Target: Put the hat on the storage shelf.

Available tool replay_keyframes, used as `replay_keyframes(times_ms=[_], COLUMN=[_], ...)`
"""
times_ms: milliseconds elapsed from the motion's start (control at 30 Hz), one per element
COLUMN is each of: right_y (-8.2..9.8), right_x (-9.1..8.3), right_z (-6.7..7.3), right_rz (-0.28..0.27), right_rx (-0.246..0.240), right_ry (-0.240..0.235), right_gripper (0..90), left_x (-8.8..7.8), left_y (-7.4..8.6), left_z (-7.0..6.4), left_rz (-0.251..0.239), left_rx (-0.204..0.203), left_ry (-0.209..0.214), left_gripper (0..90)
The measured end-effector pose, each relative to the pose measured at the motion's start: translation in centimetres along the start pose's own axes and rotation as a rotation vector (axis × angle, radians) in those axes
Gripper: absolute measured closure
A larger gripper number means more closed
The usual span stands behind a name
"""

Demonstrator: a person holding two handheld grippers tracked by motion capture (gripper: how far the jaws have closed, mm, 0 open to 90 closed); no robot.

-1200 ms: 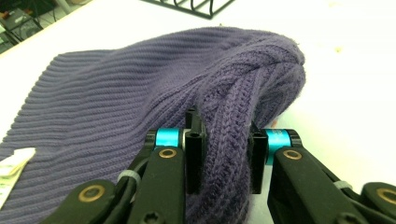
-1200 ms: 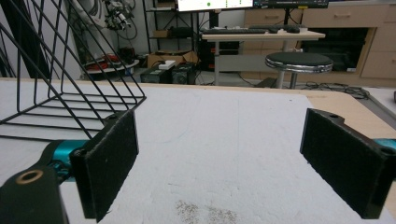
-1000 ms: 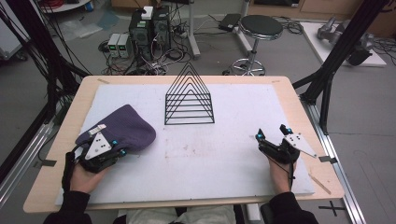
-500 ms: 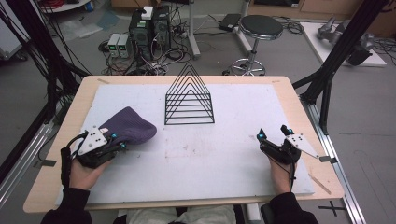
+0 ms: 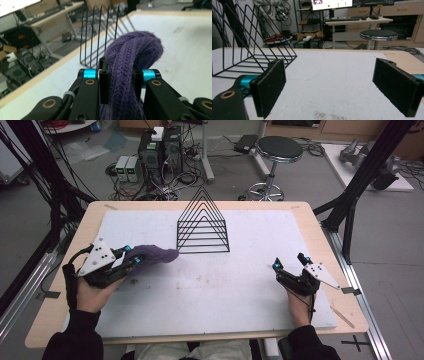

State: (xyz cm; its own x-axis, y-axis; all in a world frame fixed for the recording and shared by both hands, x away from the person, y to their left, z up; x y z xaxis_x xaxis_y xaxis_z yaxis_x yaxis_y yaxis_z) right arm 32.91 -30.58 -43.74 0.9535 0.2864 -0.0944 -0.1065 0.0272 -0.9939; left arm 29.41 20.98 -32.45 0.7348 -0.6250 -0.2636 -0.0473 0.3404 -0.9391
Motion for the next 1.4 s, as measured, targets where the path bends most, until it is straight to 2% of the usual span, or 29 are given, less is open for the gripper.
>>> replay_keyframes(times_ms=[267, 433, 600, 633, 667, 700, 733, 767, 800, 833, 867, 900, 967, 1033, 1067, 1100, 1167, 1200, 1400], right_y=[0.0, 0.0, 0.0, 0.0, -0.1, -0.1, -0.2, -0.5, -0.5, -0.6, -0.7, -0.8, -1.4, -2.1, -2.3, -2.9, -3.4, -3.4, -4.1], right_x=[0.0, 0.1, 0.1, 0.1, 0.1, 0.1, 0.1, 0.2, 0.2, 0.4, 0.6, 0.7, 1.0, 1.3, 1.4, 1.8, 2.2, 2.2, 2.8], right_z=[0.1, 0.2, 0.4, 0.4, 0.7, 0.7, 1.0, 1.7, 1.7, 2.1, 2.7, 3.1, 4.5, 5.7, 6.2, 7.5, 8.7, 8.7, 11.7], right_rz=[0.002, 0.003, 0.000, -0.007, -0.019, -0.019, -0.025, -0.038, -0.038, -0.044, -0.048, -0.050, -0.077, -0.111, -0.121, -0.138, -0.148, -0.148, -0.142], right_rx=[0.005, 0.002, 0.005, 0.002, 0.000, 0.000, -0.005, -0.016, -0.016, -0.026, -0.038, -0.048, -0.088, -0.117, -0.124, -0.122, -0.115, -0.115, -0.156], right_ry=[-0.016, -0.021, -0.037, -0.046, -0.078, -0.078, -0.102, -0.156, -0.156, -0.197, -0.258, -0.294, -0.376, -0.437, -0.458, -0.513, -0.564, -0.564, -0.695], right_gripper=[10.8, 10.8, 10.8, 10.8, 10.8, 10.8, 10.7, 10.7, 10.7, 10.7, 10.7, 10.8, 10.8, 10.8, 10.8, 10.8, 10.8, 10.8, 10.7], left_x=[-1.0, -1.2, -1.0, -0.9, -0.8, -0.6, -0.4, -0.2, 0.0, 0.2, 0.3, 0.5, 0.7, 0.8, 0.9, 0.9, 0.8, 0.8, 0.9], left_y=[-4.7, -6.8, -8.2, -8.4, -8.6, -8.8, -9.0, -9.2, -9.3, -9.5, -9.5, -9.6, -9.8, -10.0, -10.1, -10.3, -10.5, -10.5, -10.4], left_z=[-0.3, -1.1, -1.9, -2.0, -2.0, -2.1, -2.0, -2.0, -2.0, -2.1, -2.0, -2.1, -2.1, -2.0, -2.0, -2.0, -1.9, -1.9, -1.7], left_rz=[-0.184, -0.223, -0.278, -0.287, -0.297, -0.309, -0.318, -0.328, -0.335, -0.346, -0.350, -0.359, -0.373, -0.384, -0.388, -0.393, -0.403, -0.405, -0.394], left_rx=[-0.006, 0.034, 0.040, 0.037, 0.034, 0.025, 0.017, 0.010, 0.005, -0.001, -0.003, -0.014, -0.022, -0.030, -0.033, -0.036, -0.046, -0.048, -0.058], left_ry=[0.033, 0.051, 0.071, 0.074, 0.077, 0.083, 0.094, 0.100, 0.106, 0.111, 0.113, 0.119, 0.121, 0.124, 0.123, 0.121, 0.124, 0.126, 0.125], left_gripper=[76.4, 76.4, 76.5, 76.5, 76.5, 76.5, 76.5, 76.5, 76.5, 76.5, 76.5, 76.5, 76.5, 76.6, 76.5, 76.6, 76.6, 76.6, 76.6])
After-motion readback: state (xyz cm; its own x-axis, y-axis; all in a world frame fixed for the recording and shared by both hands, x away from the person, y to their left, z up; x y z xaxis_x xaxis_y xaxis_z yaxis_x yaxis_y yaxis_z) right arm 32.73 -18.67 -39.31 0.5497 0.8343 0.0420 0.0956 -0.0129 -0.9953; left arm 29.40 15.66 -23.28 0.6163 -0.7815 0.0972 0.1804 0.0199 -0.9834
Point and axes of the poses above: each handheld gripper's, and its own axes: x roughly forward along the jaws, y roughly out of its underside, z roughly to its left, the point moved 2 cm from there along x, roughly forward along the jaws, and after that the axes turned 1 degree about -x, right-handed, at the moved point
